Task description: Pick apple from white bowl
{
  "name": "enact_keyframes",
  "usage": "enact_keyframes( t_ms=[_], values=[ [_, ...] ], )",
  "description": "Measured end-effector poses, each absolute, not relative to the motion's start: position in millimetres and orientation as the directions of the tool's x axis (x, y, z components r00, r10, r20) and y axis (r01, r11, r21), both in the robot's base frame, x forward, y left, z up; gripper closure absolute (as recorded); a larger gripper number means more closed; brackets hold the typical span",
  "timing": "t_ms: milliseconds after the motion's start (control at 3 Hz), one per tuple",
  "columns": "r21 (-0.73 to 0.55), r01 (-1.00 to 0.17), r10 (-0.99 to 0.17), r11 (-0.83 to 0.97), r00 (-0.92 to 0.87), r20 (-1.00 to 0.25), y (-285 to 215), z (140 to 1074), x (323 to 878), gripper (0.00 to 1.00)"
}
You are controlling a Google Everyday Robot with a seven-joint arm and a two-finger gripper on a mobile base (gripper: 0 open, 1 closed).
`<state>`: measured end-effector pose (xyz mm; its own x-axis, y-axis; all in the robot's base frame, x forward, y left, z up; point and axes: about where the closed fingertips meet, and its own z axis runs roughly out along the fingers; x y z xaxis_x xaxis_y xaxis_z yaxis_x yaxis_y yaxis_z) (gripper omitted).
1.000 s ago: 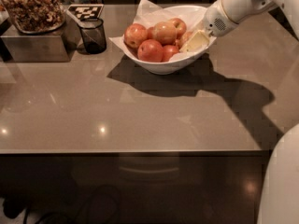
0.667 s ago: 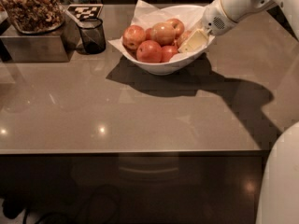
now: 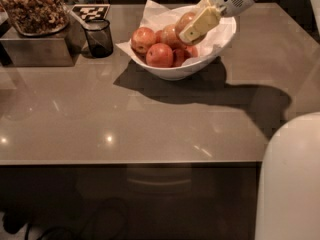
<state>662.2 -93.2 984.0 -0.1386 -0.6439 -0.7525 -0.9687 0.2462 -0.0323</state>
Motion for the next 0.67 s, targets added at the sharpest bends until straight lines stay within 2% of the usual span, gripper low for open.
enact_keyframes(
  t_ms=[333, 667],
  values=[
    [-0.001, -0.991, -0.617, 0.133, -0.082, -0.783, -61.5, 1009.2, 645.3, 1.0],
    [0.057, -0.987, -0.559, 0.152, -0.134, -0.818, -69.9, 1025.8, 630.1, 1.0]
  ],
)
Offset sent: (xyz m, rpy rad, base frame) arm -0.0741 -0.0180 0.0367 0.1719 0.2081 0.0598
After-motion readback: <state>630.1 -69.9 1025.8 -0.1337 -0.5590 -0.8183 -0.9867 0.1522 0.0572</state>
